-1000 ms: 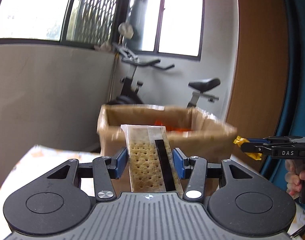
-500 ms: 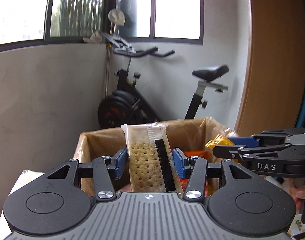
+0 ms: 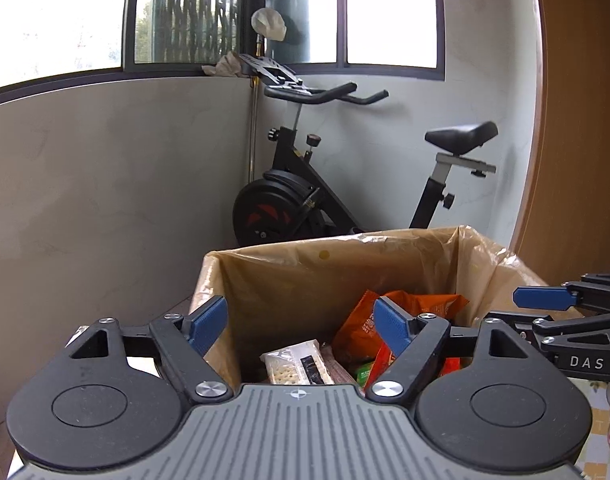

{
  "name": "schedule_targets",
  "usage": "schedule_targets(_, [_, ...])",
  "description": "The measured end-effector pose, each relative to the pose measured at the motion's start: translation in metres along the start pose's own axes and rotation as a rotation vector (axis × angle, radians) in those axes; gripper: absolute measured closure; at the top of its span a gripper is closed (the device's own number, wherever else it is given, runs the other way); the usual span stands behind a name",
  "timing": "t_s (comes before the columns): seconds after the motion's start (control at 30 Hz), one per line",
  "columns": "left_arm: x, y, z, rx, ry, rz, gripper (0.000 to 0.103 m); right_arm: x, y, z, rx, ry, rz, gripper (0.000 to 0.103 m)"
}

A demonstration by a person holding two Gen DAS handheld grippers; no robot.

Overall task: Organize snacks
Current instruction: 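Open both tools to drop the cracker packet and yellow bar into the box, then move both open tools back from the box to the snack pile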

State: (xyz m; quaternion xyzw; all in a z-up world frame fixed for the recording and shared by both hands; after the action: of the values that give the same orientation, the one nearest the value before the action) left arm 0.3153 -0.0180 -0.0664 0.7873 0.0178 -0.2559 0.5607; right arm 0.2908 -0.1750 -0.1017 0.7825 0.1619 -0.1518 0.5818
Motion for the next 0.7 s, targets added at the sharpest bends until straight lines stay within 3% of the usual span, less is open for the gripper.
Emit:
schedule_targets(0.27, [-0.048, -0.024, -0.017, -0.106, 0.012, 0.016, 0.021, -0.049, -0.013, 0.010, 0.044, 0.071, 0.067, 0.054])
schedule_targets(0.4, [-0.069, -0.041, -0.018, -0.096, 0.008, 0.014, 0.021, -0.075, -0.021, 0.019, 0.078, 0.110, 0.111, 0.050])
schedule_targets(0.7, [-0.083, -0.074, 0.003, -0.065, -0.053, -0.012, 0.021, -0.092, -0.048, 0.046, 0.104, 0.099, 0.123, 0.050])
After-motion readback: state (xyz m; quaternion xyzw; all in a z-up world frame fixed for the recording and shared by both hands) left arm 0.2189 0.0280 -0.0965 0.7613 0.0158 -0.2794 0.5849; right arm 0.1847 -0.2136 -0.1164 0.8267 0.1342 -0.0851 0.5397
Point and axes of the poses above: each gripper's, at about its wrist camera, not at the fingertips, and x roughly the way its jaws point, z to its right, y to its top, the point moved 5 cm from there along x, roughly the way its jaws point, and after that the axes turned 14 degrees about x, right-handed, at the moved point
